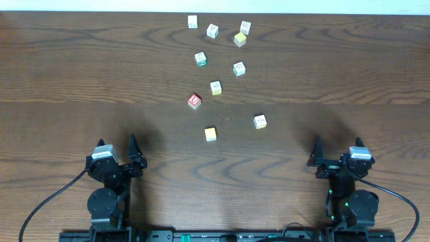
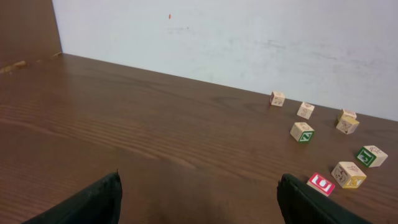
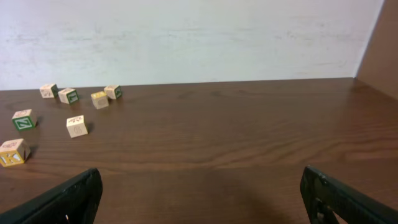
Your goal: Lift 5 blocks
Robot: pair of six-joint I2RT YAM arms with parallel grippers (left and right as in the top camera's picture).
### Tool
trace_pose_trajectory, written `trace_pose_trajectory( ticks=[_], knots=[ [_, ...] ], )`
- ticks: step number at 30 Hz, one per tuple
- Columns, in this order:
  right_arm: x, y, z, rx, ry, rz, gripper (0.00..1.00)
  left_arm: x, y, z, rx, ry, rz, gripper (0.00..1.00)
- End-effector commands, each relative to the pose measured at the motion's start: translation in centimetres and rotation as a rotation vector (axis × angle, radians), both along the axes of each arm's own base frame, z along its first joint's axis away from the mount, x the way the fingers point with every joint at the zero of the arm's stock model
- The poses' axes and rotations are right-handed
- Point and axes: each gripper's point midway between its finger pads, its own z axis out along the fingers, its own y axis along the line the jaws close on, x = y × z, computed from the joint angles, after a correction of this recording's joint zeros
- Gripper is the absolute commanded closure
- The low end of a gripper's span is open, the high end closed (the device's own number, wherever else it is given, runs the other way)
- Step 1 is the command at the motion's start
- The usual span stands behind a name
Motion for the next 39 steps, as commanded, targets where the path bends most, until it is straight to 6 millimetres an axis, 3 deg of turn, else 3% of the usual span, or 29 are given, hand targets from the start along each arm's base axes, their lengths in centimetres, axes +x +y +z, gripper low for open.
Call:
trace_pose_trajectory(
  ticks=[1, 34, 36, 39],
  knots=[
    [0.0, -0.2, 0.0, -0.015, 0.001, -0.007, 0.01, -0.1, 0.2, -1.7, 0.008, 0.055, 0.01, 0.2],
    [0.0, -0.2, 0.4, -0.014, -0.019, -0.007, 0.01, -0.1, 0.2, -1.7, 0.008, 0.056, 0.01, 0.2],
    [0.1, 0.4, 1.0, 0.019, -0.043, 0.027, 0.01, -0.1, 0.2, -1.7, 0.008, 0.056, 0.01, 0.2],
    [-0.2, 4.1, 1.0, 0.223, -0.028, 0.229, 0.01, -0.1, 0.2, -1.7, 0.008, 0.056, 0.01, 0.2]
  ],
)
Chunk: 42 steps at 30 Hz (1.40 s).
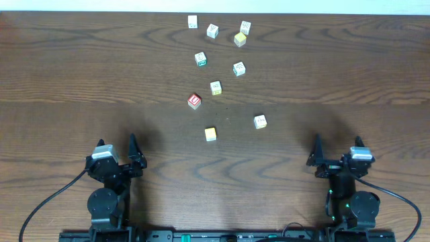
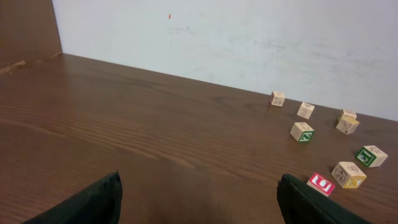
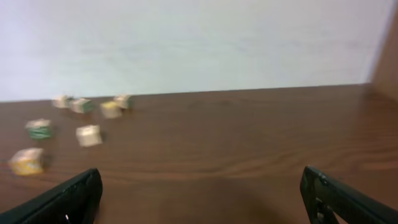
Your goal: Lift 5 blocks
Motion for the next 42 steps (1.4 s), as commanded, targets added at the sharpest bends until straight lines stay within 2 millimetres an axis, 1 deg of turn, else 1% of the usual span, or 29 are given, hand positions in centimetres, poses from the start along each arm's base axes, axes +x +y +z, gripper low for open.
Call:
trace_pose_trajectory(
  ticks=[1, 3, 4, 6, 7, 8, 10, 12, 14, 17, 19, 22, 24, 25, 28, 29, 30, 32, 34, 35, 37, 38, 39, 42],
  knots=[
    [-0.7, 4.6, 0.3, 0.205, 0.015, 0.269, 0.01, -0.1, 0.2, -1.7, 0.008, 0.056, 0.01, 0.2],
    [-2.0, 7.9, 0.7, 0.213, 0.021, 0.476, 0.01, -0.1, 0.2, -1.7, 0.008, 0.056, 0.01, 0.2],
    [-3.5, 10.2, 1.1, 0.208, 0.021, 0.635, 0.01, -0.1, 0.2, -1.7, 0.008, 0.056, 0.01, 0.2],
    [-5.8, 12.7, 1.4, 0.199, 0.027, 0.837, 0.01, -0.1, 0.2, -1.7, 0.008, 0.056, 0.01, 0.2],
    [-6.7, 13.4, 1.3, 0.201, 0.042, 0.902, 0.01, -0.1, 0.2, -1.7, 0.008, 0.056, 0.01, 0.2],
    [-7.1, 13.7, 0.8, 0.211, 0.066, 0.931, 0.01, -0.1, 0.2, -1.7, 0.008, 0.056, 0.01, 0.2],
    [-6.9, 13.6, -0.3, 0.221, 0.113, 0.909, 0.01, -0.1, 0.2, -1.7, 0.008, 0.056, 0.01, 0.2],
    [-7.0, 13.6, 0.2, 0.264, 0.116, 0.911, 0.01, -0.1, 0.2, -1.7, 0.008, 0.056, 0.01, 0.2],
    [-6.9, 13.6, 1.6, 0.277, 0.071, 0.915, 0.01, -0.1, 0.2, -1.7, 0.008, 0.055, 0.01, 0.2],
    [-6.0, 12.8, 2.7, 0.323, 0.071, 0.837, 0.01, -0.1, 0.2, -1.7, 0.008, 0.056, 0.01, 0.2],
    [-4.8, 11.7, 3.4, 0.295, 0.099, 0.738, 0.01, -0.1, 0.2, -1.7, 0.008, 0.056, 0.01, 0.2],
    [-3.1, 10.4, 3.2, 0.248, 0.181, 0.639, 0.01, -0.1, 0.2, -1.7, 0.008, 0.055, 0.01, 0.2],
    [-1.5, 9.9, 3.0, 0.207, 0.265, 0.602, 0.01, -0.1, 0.2, -1.7, 0.008, 0.056, 0.01, 0.2],
    [0.3, 9.9, 3.3, 0.174, 0.339, 0.61, 0.01, -0.1, 0.2, -1.7, 0.008, 0.056, 0.01, 0.2],
    [3.9, 10.0, 4.1, 0.139, 0.478, 0.592, 0.01, -0.1, 0.2, -1.7, 0.008, 0.056, 0.01, 0.2],
    [5.3, 9.6, 4.2, 0.13, 0.549, 0.541, 0.01, -0.1, 0.2, -1.7, 0.008, 0.056, 0.01, 0.2],
    [7.5, 8.3, 3.9, 0.098, 0.704, 0.403, 0.01, -0.1, 0.2, -1.7, 0.008, 0.056, 0.01, 0.2],
    [8.9, 7.2, 4.3, 0.051, 0.85, 0.277, 0.01, -0.1, 0.2, -1.7, 0.008, 0.056, 0.01, 0.2],
    [10.2, 7.7, 5.3, 0.012, 0.926, 0.26, 0.01, -0.1, 0.2, -1.7, 0.008, 0.055, 0.01, 0.2],
    [10.9, 8.5, 5.9, 0.008, 0.946, 0.28, 0.01, -0.1, 0.2, -1.7, 0.008, 0.056, 0.01, 0.2],
    [12.3, 10.0, 6.3, -0.009, 0.963, 0.325, 0.01, -0.1, 0.2, -1.7, 0.008, 0.056, 0.01, 0.2],
    [13.2, 10.3, 6.1, -0.062, 0.952, 0.344, 0.01, -0.1, 0.2, -1.7, 0.008, 0.056, 0.01, 0.2],
    [13.8, 10.6, 5.7, -0.077, 0.947, 0.357, 0.01, -0.1, 0.2, -1.7, 0.008, 0.056, 0.01, 0.2],
    [15.0, 11.4, 4.1, -0.062, 0.959, 0.383, 0.01, -0.1, 0.2, -1.7, 0.008, 0.056, 0.01, 0.2]
  ],
)
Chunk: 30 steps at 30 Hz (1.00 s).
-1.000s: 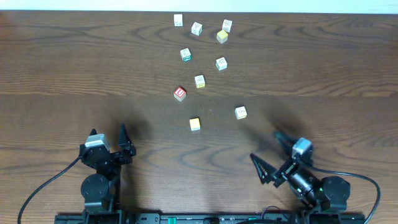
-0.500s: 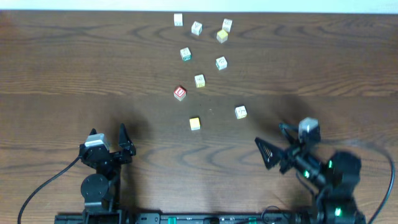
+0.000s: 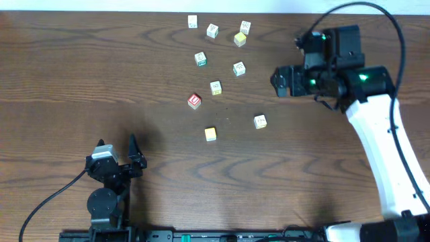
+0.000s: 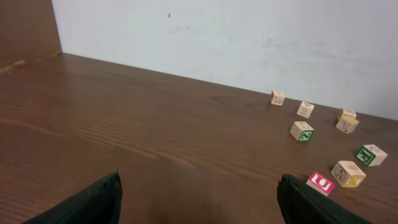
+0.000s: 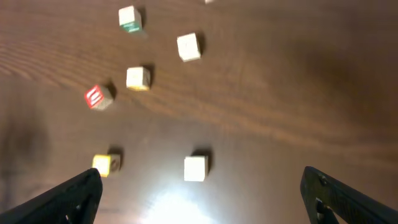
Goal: Lift 5 blocks
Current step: 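Move the right gripper over the blue-edged T block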
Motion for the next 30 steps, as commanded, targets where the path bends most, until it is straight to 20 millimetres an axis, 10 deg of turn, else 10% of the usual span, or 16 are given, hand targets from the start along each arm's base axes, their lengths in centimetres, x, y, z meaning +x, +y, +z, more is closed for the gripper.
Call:
trace_pose_trajectory(
  ticks=[1, 10, 19, 30],
  knots=[
    [1.3, 0.4, -2.5, -0.046, 0.031, 0.037, 0.01, -0.1, 0.3, -1.7, 0.009, 0.053, 0.014, 0.2],
    [2.4, 1.2, -8.6, -0.043, 0.173, 0.059, 0.01, -0.1, 0.3, -1.7, 0.009, 0.053, 0.014, 0.2],
    [-2.4, 5.4, -16.6, -0.227, 0.399, 0.185, 0.11, -0.1, 0.3, -1.7, 0.009, 0.053, 0.014, 0.2],
    [-3.3, 4.9, -19.6, -0.412, 0.346, 0.053, 0.16, -0.1, 0.3, -1.7, 0.009, 0.053, 0.014, 0.2]
  ],
)
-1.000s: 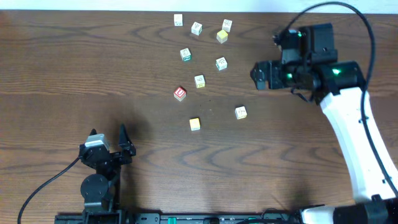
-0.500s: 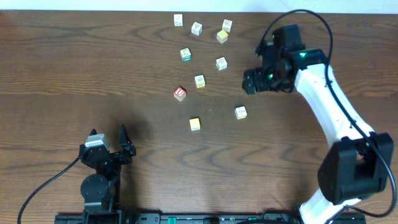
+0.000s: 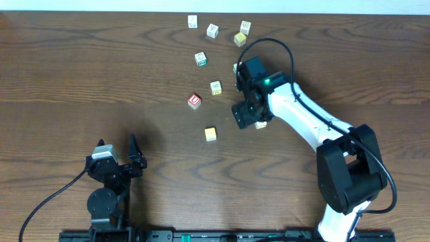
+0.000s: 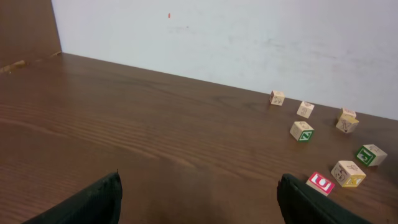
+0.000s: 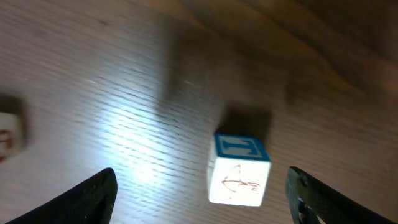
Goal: Lift 5 blocks
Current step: 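Move the right gripper over the blue-edged T block, then lower and close the right gripper on the T block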
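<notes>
Several small wooden letter blocks lie scattered on the brown table [image 3: 80, 67]. One white block with a blue top face [image 5: 239, 174] sits between the fingers of my right gripper [image 5: 200, 183], closer to the right finger. That gripper [image 3: 244, 115] is open and low over the table's middle, partly covering the block [image 3: 261, 124]. Near it lie a yellow block [image 3: 210, 134] and a red U block [image 3: 194, 101]. My left gripper [image 4: 199, 196] is open and empty at the front left [image 3: 132, 156]. It sees the red U block [image 4: 321, 183] to its right.
More blocks lie toward the back: a green-faced one [image 3: 200, 59], a yellow-edged one [image 3: 216, 87] and a cluster near the far edge [image 3: 212, 30]. Another block's edge [image 5: 9, 132] shows at the left of the right wrist view. A white wall [image 4: 249, 37] bounds the far side.
My right arm was high over the table's back right, looking down on several blocks. Now it is low at the table's middle, open fingers either side of the blue-topped white block. The left arm has not moved.
Both grippers were parked open at the front edge. Then the right wrist view was blurred while the arm still showed at its place. Then the right arm was raised over the back right, and now it is down around one block. No block has moved.
</notes>
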Robot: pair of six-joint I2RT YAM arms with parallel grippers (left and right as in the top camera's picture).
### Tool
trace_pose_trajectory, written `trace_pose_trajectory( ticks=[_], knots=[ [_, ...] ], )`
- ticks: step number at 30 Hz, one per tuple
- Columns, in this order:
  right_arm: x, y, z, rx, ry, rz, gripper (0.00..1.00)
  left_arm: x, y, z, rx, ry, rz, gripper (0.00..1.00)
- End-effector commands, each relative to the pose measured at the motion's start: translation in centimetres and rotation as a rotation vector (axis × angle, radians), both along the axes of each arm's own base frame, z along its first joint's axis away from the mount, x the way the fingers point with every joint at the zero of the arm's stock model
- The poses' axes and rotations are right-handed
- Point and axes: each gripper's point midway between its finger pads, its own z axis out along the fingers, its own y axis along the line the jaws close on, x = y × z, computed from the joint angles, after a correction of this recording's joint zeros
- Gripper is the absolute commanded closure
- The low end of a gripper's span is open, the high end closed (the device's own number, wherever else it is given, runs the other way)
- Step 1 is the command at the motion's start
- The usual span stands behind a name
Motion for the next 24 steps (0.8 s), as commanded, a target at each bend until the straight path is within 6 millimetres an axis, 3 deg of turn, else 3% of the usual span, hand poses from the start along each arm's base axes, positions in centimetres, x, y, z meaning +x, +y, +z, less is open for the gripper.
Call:
trace_pose_trajectory(
  ticks=[1, 5, 9, 12, 17, 24],
  knots=[
    [0.1, -2.2, -1.1, -0.096, -0.033, -0.086, 0.17, -0.1, 0.3, -1.7, 0.009, 0.053, 0.014, 0.2],
    [-0.3, -3.5, -2.3, -0.121, -0.031, -0.119, 0.23, -0.1, 0.3, -1.7, 0.009, 0.053, 0.014, 0.2],
    [-0.6, -3.8, -3.3, -0.122, -0.032, -0.119, 0.5, -0.1, 0.3, -1.7, 0.009, 0.053, 0.014, 0.2],
    [-0.5, -3.7, -3.4, -0.118, -0.04, -0.119, 0.59, -0.1, 0.3, -1.7, 0.009, 0.053, 0.014, 0.2],
    [0.2, -3.4, -3.3, -0.101, -0.069, -0.121, 0.6, -0.1, 0.3, -1.7, 0.009, 0.053, 0.014, 0.2],
    [0.4, -3.2, -3.2, -0.088, -0.077, -0.155, 0.78, -0.1, 0.3, -1.7, 0.009, 0.053, 0.014, 0.2]
  ],
)
